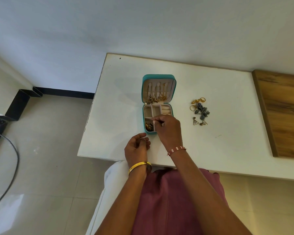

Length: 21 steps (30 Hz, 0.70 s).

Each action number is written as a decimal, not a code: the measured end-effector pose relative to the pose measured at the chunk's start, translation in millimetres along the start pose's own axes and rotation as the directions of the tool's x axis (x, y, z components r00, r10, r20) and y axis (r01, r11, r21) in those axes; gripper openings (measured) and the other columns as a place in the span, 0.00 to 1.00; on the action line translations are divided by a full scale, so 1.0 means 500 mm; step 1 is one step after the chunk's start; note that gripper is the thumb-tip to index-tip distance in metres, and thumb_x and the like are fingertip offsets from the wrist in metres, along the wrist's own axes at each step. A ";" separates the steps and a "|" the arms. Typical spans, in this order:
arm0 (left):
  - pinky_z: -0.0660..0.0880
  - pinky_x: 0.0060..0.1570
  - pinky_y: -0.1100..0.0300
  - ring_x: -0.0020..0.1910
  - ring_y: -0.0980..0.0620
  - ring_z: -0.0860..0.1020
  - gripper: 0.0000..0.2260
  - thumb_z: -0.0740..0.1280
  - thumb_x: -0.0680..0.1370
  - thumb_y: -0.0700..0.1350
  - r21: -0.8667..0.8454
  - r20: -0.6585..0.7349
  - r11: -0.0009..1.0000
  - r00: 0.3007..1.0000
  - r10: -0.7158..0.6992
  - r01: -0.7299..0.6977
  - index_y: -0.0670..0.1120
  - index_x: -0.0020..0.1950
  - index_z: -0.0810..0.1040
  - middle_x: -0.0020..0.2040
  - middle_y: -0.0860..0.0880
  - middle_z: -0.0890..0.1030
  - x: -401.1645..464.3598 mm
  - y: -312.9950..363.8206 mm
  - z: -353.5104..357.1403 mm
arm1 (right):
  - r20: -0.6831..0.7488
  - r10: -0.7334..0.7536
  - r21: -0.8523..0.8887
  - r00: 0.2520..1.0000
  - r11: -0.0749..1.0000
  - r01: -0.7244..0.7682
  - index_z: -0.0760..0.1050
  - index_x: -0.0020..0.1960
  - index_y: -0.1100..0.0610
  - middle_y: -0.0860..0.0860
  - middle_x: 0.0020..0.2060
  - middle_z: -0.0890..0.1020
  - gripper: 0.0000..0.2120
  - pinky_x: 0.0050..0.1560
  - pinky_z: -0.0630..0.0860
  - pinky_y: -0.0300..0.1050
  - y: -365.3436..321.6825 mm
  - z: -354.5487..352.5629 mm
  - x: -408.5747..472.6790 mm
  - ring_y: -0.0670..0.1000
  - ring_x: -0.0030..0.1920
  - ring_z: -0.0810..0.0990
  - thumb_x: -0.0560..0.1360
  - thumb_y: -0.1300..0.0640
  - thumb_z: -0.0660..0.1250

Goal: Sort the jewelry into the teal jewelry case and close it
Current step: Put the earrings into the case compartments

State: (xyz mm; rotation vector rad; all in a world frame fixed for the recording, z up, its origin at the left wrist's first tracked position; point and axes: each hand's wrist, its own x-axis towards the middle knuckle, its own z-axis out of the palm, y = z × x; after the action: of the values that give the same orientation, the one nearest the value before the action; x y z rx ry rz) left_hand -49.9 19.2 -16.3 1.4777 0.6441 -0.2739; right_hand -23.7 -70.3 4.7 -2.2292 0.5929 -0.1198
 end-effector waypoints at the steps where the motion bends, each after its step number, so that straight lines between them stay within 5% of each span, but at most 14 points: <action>1: 0.78 0.45 0.61 0.39 0.50 0.79 0.08 0.61 0.76 0.34 -0.002 0.010 1.000 1.000 0.001 -0.001 0.42 0.49 0.79 0.44 0.43 0.81 0.000 -0.001 0.000 | -0.041 -0.015 0.027 0.999 1.000 0.016 0.81 0.50 0.61 0.55 0.47 0.83 0.08 0.47 0.70 0.35 0.005 -0.008 -0.008 0.48 0.46 0.78 0.74 0.64 0.65; 6: 0.78 0.43 0.62 0.37 0.52 0.79 0.09 0.61 0.75 0.34 0.062 0.100 0.996 0.993 0.065 -0.072 0.46 0.44 0.78 0.39 0.46 0.80 -0.011 -0.004 0.006 | -0.237 0.013 0.061 0.971 0.998 0.002 0.81 0.46 0.60 0.55 0.42 0.83 0.06 0.41 0.67 0.22 0.075 -0.046 -0.053 0.46 0.38 0.75 0.72 0.66 0.67; 10: 0.77 0.42 0.62 0.36 0.53 0.78 0.13 0.61 0.75 0.33 0.111 0.189 0.988 0.979 0.082 -0.104 0.50 0.40 0.77 0.36 0.50 0.80 -0.028 -0.010 0.027 | -0.319 0.176 0.100 0.931 0.983 -0.151 0.81 0.47 0.62 0.58 0.43 0.83 0.06 0.39 0.65 0.20 0.138 -0.084 -0.060 0.48 0.38 0.75 0.73 0.66 0.66; 15: 0.78 0.46 0.58 0.38 0.53 0.78 0.14 0.61 0.75 0.33 0.157 0.317 0.979 0.945 0.078 -0.133 0.51 0.39 0.77 0.36 0.50 0.79 -0.051 -0.018 0.085 | -0.430 0.237 0.135 0.871 0.971 -0.198 0.80 0.49 0.62 0.61 0.44 0.80 0.08 0.37 0.64 0.30 0.183 -0.109 -0.031 0.51 0.38 0.74 0.73 0.68 0.64; 21: 0.77 0.47 0.58 0.38 0.53 0.79 0.14 0.60 0.75 0.33 0.175 0.415 0.976 0.909 0.048 -0.131 0.52 0.39 0.77 0.37 0.50 0.79 -0.059 -0.029 0.151 | -0.357 0.152 -0.057 0.922 0.981 -0.184 0.74 0.63 0.57 0.60 0.48 0.75 0.16 0.44 0.67 0.39 0.205 -0.097 -0.004 0.56 0.45 0.76 0.75 0.60 0.64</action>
State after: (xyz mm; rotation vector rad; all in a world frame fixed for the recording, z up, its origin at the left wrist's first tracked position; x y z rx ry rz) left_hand -64.2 -61.7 -14.8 1.5734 0.2123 -0.5724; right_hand -77.5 -160.9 -38.0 -2.2461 0.9992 -0.4169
